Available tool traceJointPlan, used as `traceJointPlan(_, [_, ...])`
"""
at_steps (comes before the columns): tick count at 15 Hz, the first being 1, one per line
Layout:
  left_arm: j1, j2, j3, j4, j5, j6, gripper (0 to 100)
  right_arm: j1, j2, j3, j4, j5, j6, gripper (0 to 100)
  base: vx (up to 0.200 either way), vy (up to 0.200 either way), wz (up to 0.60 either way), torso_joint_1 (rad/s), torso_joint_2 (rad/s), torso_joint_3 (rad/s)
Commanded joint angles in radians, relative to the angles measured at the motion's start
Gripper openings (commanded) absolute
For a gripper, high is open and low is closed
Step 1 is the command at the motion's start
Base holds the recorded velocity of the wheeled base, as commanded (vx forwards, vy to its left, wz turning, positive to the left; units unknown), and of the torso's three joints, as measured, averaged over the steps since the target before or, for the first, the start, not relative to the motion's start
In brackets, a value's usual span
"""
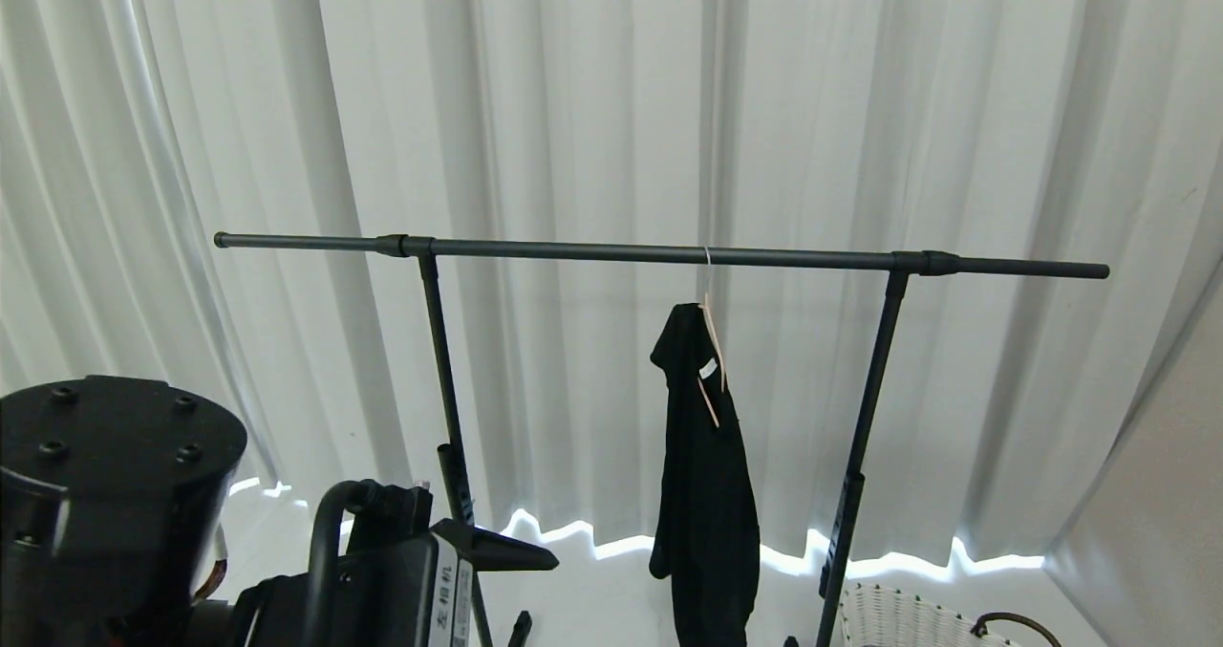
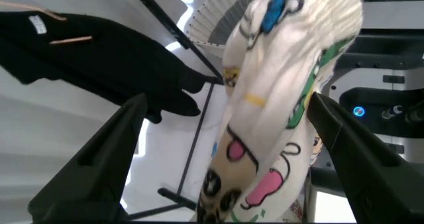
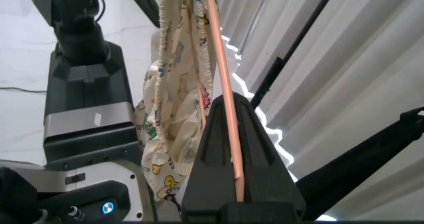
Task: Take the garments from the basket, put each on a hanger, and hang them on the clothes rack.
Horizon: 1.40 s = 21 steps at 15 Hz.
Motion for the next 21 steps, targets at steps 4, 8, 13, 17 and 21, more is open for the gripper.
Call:
traceJointPlan(4, [-0.035,0.041,-0.018,0.000,-0.001,0.000,100,0.001,0.003,-0.002,0.000,-0.002,-0.006,0,0.000,0.000,0.00,0.000,0.00,0.000])
traceJointPlan(8, [-0.044,0.041,-0.012,0.000,0.001,0.000,0,0.001,0.006,-0.008,0.000,-0.002,-0.014,0,0.000,0.000,0.00,0.000,0.00,0.000])
traceJointPlan(13, [-0.044,0.051,-0.012,0.000,0.002,-0.004,0,0.001,0.008,-0.012,0.001,-0.013,-0.026,0,0.000,0.000,0.00,0.000,0.00,0.000])
traceJointPlan(17, [-0.023,0.059,-0.004,0.000,0.010,-0.011,0,-0.002,0.010,-0.009,0.003,-0.017,-0.046,100,0.000,0.000,0.00,0.000,0.00,0.000])
traceJointPlan(21, [0.097,0.039,0.090,-0.026,0.082,-0.001,0,-0.037,0.010,0.003,0.003,-0.091,-0.083,100,0.000,0.000,0.00,0.000,0.00,0.000])
